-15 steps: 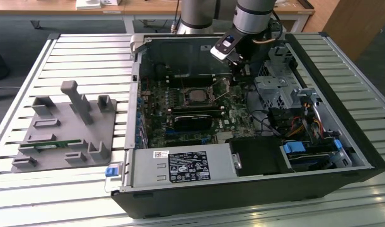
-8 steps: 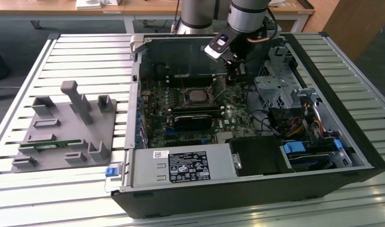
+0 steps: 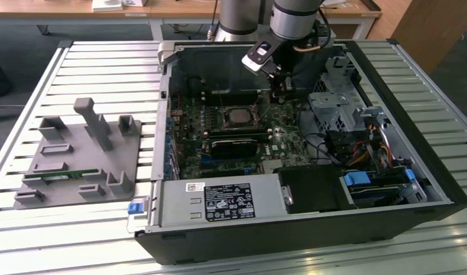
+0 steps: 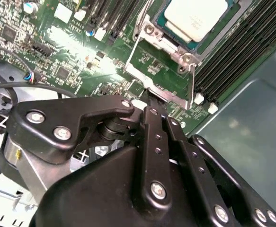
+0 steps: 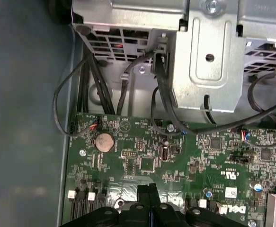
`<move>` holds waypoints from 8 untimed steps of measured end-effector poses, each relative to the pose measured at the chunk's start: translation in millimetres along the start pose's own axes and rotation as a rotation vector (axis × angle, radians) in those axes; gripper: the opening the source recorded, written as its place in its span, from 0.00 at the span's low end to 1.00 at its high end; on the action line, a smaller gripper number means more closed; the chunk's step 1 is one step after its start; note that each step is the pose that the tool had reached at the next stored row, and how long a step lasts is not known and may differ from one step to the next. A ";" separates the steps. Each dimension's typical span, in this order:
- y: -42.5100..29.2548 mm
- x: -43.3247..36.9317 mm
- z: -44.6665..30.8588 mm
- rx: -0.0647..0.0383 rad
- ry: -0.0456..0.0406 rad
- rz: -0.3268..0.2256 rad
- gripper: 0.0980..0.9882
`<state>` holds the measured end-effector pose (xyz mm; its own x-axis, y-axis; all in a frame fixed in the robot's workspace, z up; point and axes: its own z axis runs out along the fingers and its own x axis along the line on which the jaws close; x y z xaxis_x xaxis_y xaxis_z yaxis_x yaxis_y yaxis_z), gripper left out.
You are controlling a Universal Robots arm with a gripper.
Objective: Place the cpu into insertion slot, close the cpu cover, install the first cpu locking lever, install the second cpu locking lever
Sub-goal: 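Close the cpu cover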
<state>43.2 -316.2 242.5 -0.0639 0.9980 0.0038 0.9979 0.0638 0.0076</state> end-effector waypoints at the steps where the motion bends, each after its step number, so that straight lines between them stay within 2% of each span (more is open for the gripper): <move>1: -1.5 0.1 0.1 0.000 -0.0001 0.000 0.01; 8: -12.6 0.8 0.8 0.000 -0.0002 0.000 0.01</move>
<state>30.6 -316.2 241.7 -0.0638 0.9980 0.0036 0.9979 0.0638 0.0075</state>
